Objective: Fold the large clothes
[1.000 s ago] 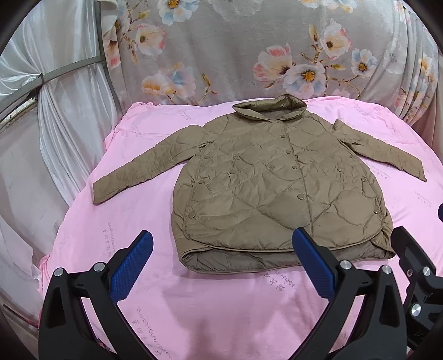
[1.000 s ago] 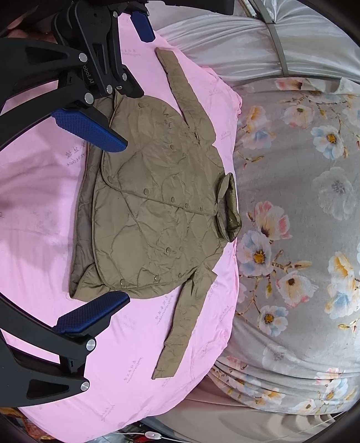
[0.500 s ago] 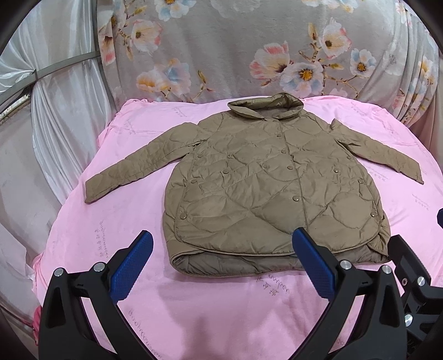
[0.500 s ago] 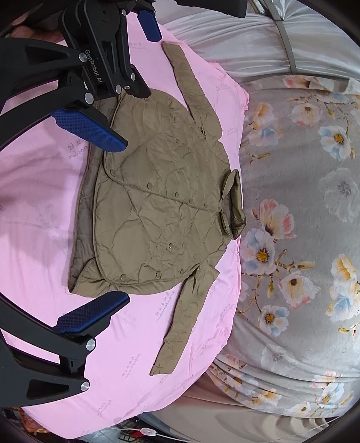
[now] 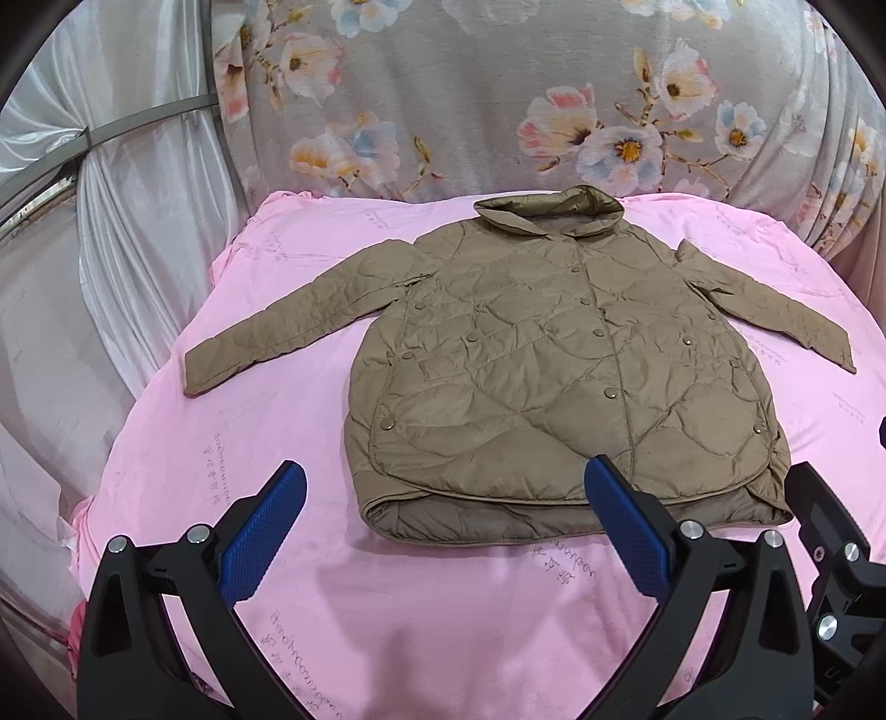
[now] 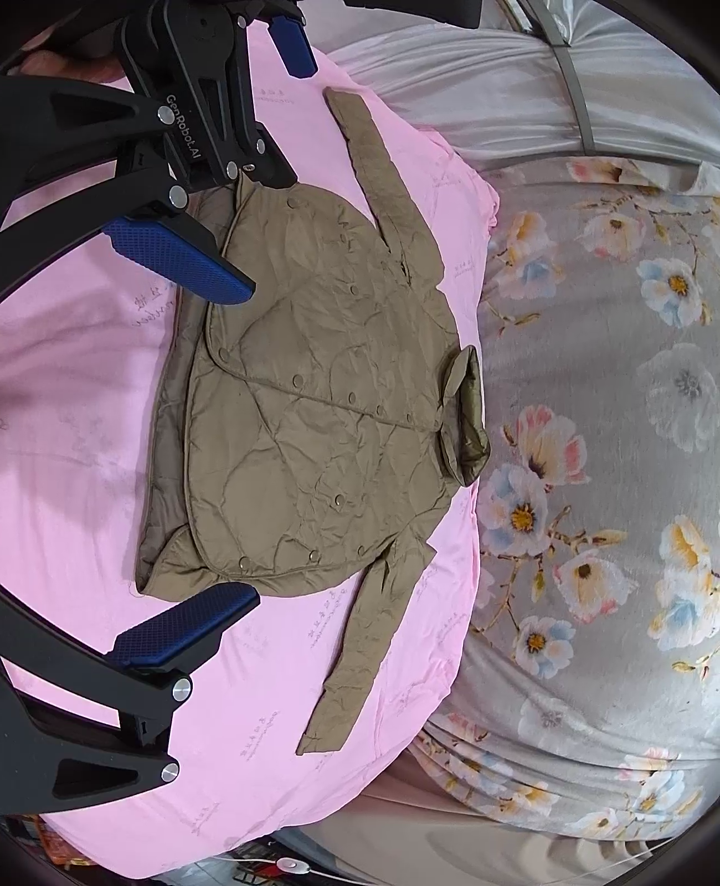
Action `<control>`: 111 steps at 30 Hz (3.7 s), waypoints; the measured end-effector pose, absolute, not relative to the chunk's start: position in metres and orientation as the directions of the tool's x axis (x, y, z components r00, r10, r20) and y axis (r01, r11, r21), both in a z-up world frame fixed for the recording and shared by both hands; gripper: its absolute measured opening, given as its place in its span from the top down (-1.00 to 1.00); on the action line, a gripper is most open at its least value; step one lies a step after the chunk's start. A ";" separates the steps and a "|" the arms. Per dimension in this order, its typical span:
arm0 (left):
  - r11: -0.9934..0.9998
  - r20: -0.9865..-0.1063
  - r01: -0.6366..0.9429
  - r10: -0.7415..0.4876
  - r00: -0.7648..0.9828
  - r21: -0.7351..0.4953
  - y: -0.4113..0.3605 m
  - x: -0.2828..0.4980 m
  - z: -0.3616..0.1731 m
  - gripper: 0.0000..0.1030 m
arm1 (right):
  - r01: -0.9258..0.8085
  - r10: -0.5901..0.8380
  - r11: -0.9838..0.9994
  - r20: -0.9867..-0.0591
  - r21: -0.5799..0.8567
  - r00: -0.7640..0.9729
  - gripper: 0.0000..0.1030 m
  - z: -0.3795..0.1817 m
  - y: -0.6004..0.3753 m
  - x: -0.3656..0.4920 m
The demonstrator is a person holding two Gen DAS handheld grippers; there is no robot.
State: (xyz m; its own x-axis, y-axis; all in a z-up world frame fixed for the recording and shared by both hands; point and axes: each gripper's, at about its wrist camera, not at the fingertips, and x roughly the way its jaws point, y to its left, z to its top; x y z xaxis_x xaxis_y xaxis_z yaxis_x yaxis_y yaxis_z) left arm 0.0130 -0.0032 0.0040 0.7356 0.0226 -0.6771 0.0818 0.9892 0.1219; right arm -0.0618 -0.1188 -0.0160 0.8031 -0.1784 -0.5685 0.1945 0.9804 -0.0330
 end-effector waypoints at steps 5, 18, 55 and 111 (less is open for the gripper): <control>0.990 -0.681 0.072 0.031 0.732 0.123 0.000 0.009 0.001 -0.91 | 0.181 -0.172 0.983 -0.571 -0.041 0.803 -0.90 -0.018 -0.114 -0.066; 0.987 -0.689 0.089 0.027 0.724 0.132 -0.010 0.014 -0.004 -0.91 | 0.208 -0.180 0.978 -0.582 -0.019 0.793 -0.90 -0.021 -0.129 -0.063; 0.996 -0.724 0.022 0.047 0.688 0.085 0.010 0.095 -0.030 -0.91 | 0.554 -0.091 0.604 -0.640 0.573 0.763 -0.90 -0.091 -0.426 0.011; 0.952 -0.763 0.000 -0.246 0.597 -0.307 0.061 0.259 -0.073 -0.91 | -0.070 0.272 0.879 -0.375 0.471 0.886 -0.30 -0.017 -0.222 0.230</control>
State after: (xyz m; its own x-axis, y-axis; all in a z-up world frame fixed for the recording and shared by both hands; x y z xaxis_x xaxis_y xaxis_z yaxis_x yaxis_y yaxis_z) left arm 0.2586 0.0610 -0.0730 0.5974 -0.2459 -0.7633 -0.0005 0.9517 -0.3069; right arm 0.2305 -0.2220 -0.0166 0.8865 0.2715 -0.3747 -0.0700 0.8792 0.4714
